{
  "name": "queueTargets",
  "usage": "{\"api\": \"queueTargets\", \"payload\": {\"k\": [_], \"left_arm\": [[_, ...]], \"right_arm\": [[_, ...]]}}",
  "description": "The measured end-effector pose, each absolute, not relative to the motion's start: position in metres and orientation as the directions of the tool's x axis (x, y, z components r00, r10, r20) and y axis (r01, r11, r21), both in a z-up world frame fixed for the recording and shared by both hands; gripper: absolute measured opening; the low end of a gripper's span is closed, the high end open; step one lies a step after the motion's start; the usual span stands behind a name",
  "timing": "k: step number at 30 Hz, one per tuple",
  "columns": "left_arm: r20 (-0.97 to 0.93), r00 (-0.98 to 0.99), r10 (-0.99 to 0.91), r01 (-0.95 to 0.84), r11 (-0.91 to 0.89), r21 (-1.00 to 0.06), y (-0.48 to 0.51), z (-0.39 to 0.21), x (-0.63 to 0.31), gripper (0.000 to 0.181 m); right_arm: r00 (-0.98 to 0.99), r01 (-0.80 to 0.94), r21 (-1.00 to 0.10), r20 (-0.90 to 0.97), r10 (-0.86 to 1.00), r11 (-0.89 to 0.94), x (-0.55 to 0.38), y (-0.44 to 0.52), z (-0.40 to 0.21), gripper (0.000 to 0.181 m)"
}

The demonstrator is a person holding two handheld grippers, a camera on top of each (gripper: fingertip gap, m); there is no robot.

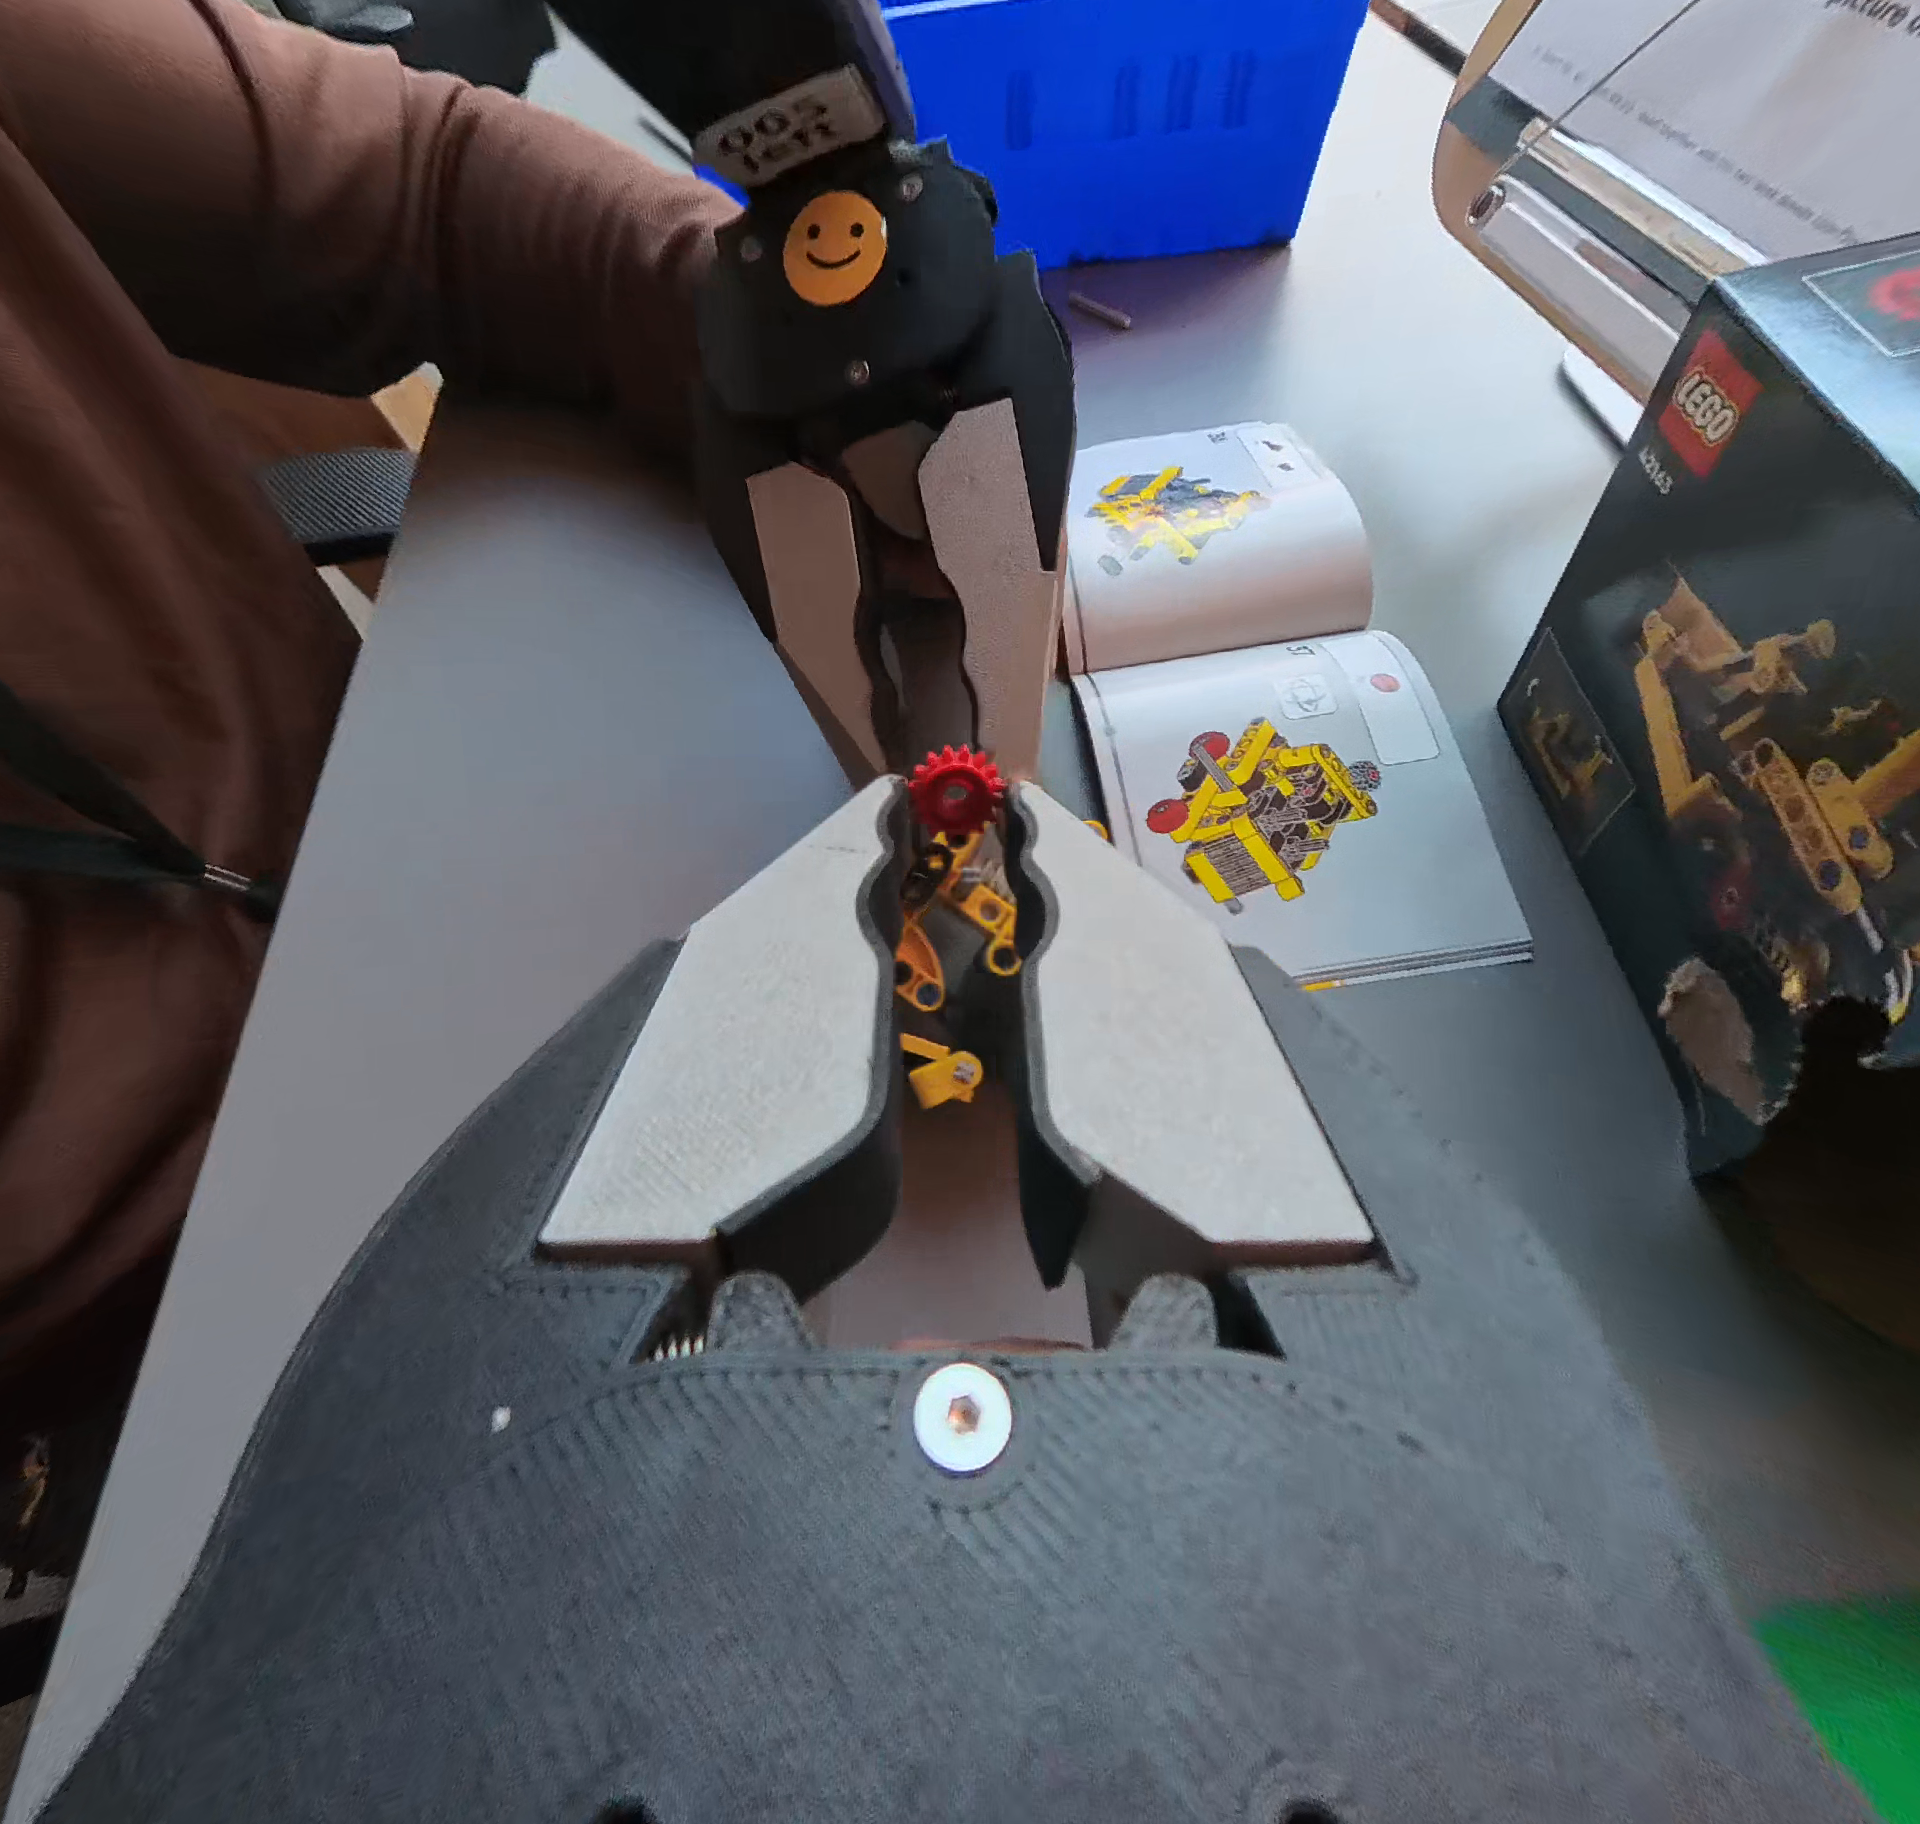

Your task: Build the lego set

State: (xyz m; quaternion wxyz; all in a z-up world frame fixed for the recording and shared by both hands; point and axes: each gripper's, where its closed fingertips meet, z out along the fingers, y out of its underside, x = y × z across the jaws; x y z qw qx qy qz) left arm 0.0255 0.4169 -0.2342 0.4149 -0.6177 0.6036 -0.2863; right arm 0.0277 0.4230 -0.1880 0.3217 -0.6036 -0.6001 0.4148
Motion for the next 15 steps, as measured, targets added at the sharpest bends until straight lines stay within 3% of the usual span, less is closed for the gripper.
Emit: {"api": "queueTargets", "payload": {"k": [1,7,9,12,15], "left_arm": [[-0.119,0.102,-0.988,-0.5,0.053,-0.865,0.417,-0.233,0.026,0.013],[-0.094,0.066,-0.993,-0.471,0.052,-0.881,0.413,-0.229,0.031,0.01],[-0.096,0.081,-0.992,-0.466,0.048,-0.884,0.414,-0.228,0.035,0.03],[-0.123,0.043,-0.991,-0.458,0.09,-0.884,0.408,-0.227,0.038,0.011],[-0.138,0.033,-0.99,-0.46,0.108,-0.881,0.405,-0.228,0.038,0.01]], "right_arm": [[-0.072,0.474,-0.878,-0.112,0.991,-0.065,0.027,0.424,-0.19,0.014],[-0.091,0.545,-0.837,-0.118,0.989,-0.05,0.029,0.423,-0.203,0.014],[-0.093,0.546,-0.836,-0.121,0.988,-0.051,0.028,0.421,-0.203,0.014],[-0.1,0.543,-0.838,-0.116,0.988,-0.043,0.027,0.417,-0.204,0.014],[-0.098,0.557,-0.83,-0.086,0.991,-0.017,0.028,0.415,-0.208,0.014]]}}
